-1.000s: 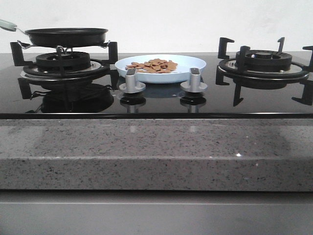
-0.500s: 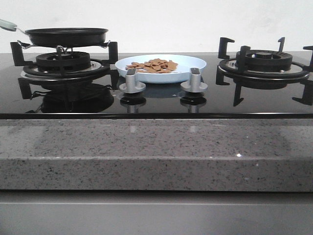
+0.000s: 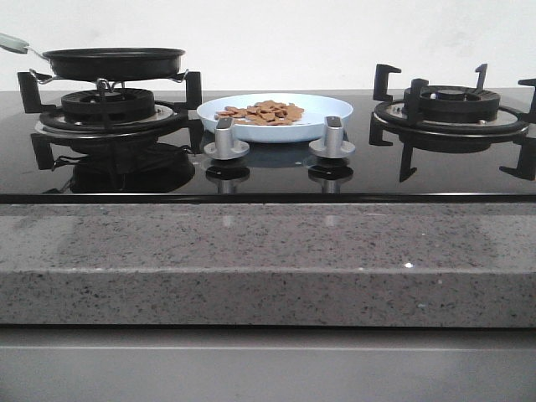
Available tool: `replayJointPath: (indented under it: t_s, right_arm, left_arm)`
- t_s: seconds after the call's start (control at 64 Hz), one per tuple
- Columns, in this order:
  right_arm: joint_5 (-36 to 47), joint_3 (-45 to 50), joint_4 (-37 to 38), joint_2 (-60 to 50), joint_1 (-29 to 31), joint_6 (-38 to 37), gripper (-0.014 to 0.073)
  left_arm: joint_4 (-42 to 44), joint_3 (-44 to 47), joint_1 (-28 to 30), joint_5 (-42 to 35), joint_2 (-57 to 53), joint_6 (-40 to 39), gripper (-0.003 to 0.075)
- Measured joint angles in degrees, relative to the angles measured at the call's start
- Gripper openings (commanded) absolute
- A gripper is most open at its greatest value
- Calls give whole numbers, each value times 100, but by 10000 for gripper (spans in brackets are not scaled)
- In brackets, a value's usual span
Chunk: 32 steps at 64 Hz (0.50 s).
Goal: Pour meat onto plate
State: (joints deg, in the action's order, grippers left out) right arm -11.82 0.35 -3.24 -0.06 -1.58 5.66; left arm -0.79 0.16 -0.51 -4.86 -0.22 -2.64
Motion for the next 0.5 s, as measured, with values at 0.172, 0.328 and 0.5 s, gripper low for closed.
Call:
replayJointPath:
  t_s: [0.172, 0.328, 0.5]
  right_arm:
    - [443, 112, 0, -52, 56, 0, -68]
    - [554, 112, 0, -52, 148, 0, -68]
    - [554, 112, -1, -52, 147, 0, -68]
  left_arm:
    - [0, 0, 0, 0, 0, 0, -20]
    - [0, 0, 0, 0, 0, 0, -20]
    - [0, 0, 0, 0, 0, 0, -20]
